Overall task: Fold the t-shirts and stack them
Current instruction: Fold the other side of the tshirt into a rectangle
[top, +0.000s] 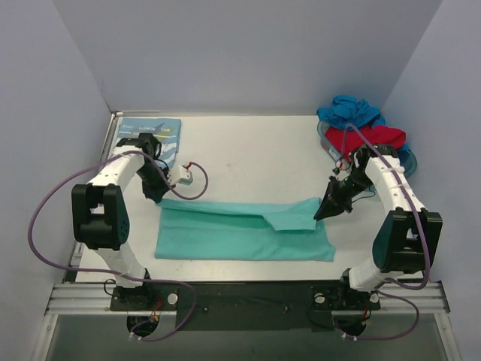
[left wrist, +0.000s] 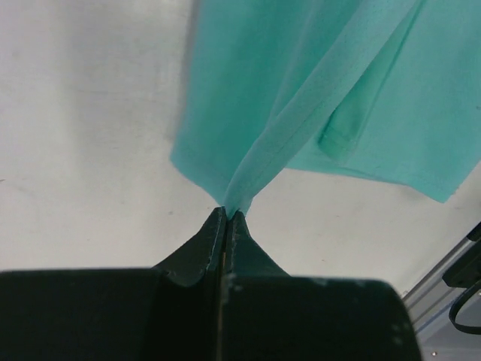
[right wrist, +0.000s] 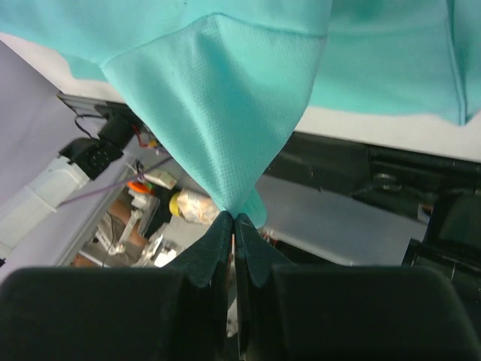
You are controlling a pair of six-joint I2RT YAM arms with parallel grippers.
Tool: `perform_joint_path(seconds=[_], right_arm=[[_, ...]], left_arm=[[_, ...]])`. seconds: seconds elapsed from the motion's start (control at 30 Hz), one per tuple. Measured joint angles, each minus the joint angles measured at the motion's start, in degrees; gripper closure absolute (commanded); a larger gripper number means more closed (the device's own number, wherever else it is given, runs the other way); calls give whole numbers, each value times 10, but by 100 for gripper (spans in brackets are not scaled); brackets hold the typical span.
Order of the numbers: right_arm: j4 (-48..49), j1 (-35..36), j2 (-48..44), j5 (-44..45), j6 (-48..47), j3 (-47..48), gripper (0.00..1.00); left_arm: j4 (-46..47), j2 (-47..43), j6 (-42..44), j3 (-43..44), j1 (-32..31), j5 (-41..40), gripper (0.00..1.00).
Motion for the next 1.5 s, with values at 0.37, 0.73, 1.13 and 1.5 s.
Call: perform_joint_path(seconds=[0.37,0.73,1.13,1.5], right_arm=[[1,-2,34,32,-27,-96,100],[59,-2,72,50,-25,-152,100],[80,-2,101,61,-25,-153,100],[98,-1,113,62,-23,-152,100]], left_arm=[[71,0,48,-105,-21,-55,100],[90,0,42,-133,-41,-70,100],[94,0,24,-137,-45,-74,100],[40,-5,26,-127,-45,-67,65]])
